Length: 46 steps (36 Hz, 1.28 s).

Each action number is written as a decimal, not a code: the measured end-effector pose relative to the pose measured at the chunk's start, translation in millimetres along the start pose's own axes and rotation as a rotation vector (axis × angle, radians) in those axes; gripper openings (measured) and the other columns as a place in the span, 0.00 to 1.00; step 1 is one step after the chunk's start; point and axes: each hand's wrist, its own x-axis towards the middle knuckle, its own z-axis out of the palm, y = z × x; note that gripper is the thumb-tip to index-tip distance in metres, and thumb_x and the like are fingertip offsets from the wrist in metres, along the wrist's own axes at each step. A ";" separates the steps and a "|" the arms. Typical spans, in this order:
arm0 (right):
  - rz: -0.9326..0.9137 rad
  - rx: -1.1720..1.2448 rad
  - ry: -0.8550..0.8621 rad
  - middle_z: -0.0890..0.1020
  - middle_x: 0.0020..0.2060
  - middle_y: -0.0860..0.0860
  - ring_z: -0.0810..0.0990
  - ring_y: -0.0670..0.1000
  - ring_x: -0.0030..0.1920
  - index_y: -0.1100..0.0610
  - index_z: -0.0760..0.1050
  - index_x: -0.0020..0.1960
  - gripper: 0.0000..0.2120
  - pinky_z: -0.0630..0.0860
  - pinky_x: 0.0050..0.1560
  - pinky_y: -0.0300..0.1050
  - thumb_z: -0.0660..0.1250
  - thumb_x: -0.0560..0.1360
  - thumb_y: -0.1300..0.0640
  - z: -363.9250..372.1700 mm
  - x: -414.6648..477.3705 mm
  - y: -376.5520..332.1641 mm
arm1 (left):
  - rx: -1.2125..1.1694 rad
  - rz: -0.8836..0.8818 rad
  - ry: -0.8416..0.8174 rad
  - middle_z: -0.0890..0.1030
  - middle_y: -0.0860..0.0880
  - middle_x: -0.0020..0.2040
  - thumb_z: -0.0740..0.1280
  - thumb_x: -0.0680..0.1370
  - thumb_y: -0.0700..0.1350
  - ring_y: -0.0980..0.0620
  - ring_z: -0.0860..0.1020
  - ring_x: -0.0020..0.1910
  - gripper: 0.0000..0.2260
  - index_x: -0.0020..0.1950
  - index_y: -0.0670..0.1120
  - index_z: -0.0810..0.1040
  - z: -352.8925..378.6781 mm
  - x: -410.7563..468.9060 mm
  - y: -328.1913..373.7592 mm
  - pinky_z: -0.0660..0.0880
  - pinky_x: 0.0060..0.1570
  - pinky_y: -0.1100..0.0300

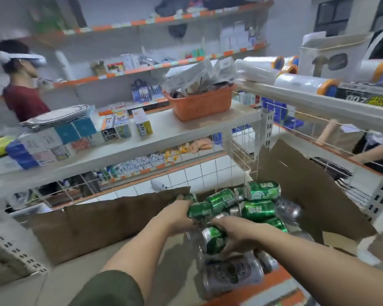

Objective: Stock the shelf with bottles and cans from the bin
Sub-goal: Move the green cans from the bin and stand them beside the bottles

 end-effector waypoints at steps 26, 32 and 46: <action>-0.268 0.308 0.167 0.79 0.44 0.45 0.79 0.48 0.45 0.52 0.73 0.50 0.27 0.79 0.46 0.47 0.75 0.55 0.43 101.5 119.1 -353.9 | -0.101 -0.561 0.400 0.72 0.49 0.64 0.73 0.75 0.49 0.45 0.75 0.63 0.27 0.73 0.51 0.71 -54.5 -326.0 -283.4 0.73 0.63 0.52; -0.273 0.354 0.145 0.77 0.48 0.45 0.78 0.51 0.49 0.56 0.67 0.55 0.28 0.78 0.46 0.43 0.80 0.63 0.54 140.1 124.9 -432.1 | -0.197 -0.607 0.506 0.74 0.48 0.64 0.73 0.71 0.50 0.47 0.74 0.62 0.31 0.73 0.51 0.70 -48.9 -387.1 -347.9 0.73 0.64 0.49; -0.295 0.165 0.135 0.73 0.49 0.42 0.73 0.46 0.50 0.46 0.73 0.59 0.28 0.69 0.47 0.37 0.80 0.62 0.53 154.7 178.7 -487.6 | -0.240 -0.626 0.467 0.74 0.46 0.61 0.71 0.72 0.49 0.44 0.71 0.61 0.25 0.67 0.49 0.70 -46.6 -369.3 -419.3 0.71 0.60 0.53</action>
